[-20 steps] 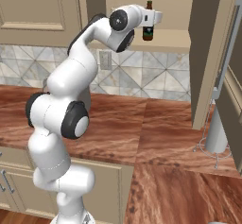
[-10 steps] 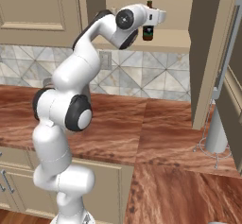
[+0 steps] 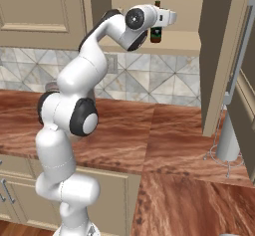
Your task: Get the candle and the beer from the cabinet and move them to the dining counter.
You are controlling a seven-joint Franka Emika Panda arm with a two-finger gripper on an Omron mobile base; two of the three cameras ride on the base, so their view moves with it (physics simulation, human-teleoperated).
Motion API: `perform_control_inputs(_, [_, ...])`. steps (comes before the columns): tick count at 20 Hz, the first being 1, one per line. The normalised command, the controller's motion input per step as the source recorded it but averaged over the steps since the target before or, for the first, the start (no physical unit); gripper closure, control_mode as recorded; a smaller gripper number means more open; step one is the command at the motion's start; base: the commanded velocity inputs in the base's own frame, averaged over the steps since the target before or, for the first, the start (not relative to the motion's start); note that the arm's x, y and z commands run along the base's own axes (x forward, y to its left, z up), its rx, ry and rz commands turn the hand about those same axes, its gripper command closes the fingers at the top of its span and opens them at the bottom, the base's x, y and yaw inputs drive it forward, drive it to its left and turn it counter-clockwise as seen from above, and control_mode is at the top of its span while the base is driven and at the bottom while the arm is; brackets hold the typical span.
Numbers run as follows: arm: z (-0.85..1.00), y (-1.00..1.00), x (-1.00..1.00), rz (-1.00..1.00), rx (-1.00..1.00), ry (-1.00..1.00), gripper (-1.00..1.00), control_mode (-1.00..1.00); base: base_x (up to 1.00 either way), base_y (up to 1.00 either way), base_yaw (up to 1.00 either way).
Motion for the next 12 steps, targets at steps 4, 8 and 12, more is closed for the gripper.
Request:
perform_control_inputs(4, [0.0,0.0,0.12,0.0,0.0,0.06,-1.0,-1.0,0.0,0.0,0.0])
perform_control_inputs(8, [0.0,0.0,0.14,0.0,0.0,0.01,-1.0,-1.0,0.0,0.0,0.0])
perform_control_inputs(12, [0.0,0.0,0.07,0.0,0.0,0.0,-1.0,-1.0,0.0,0.0,0.0])
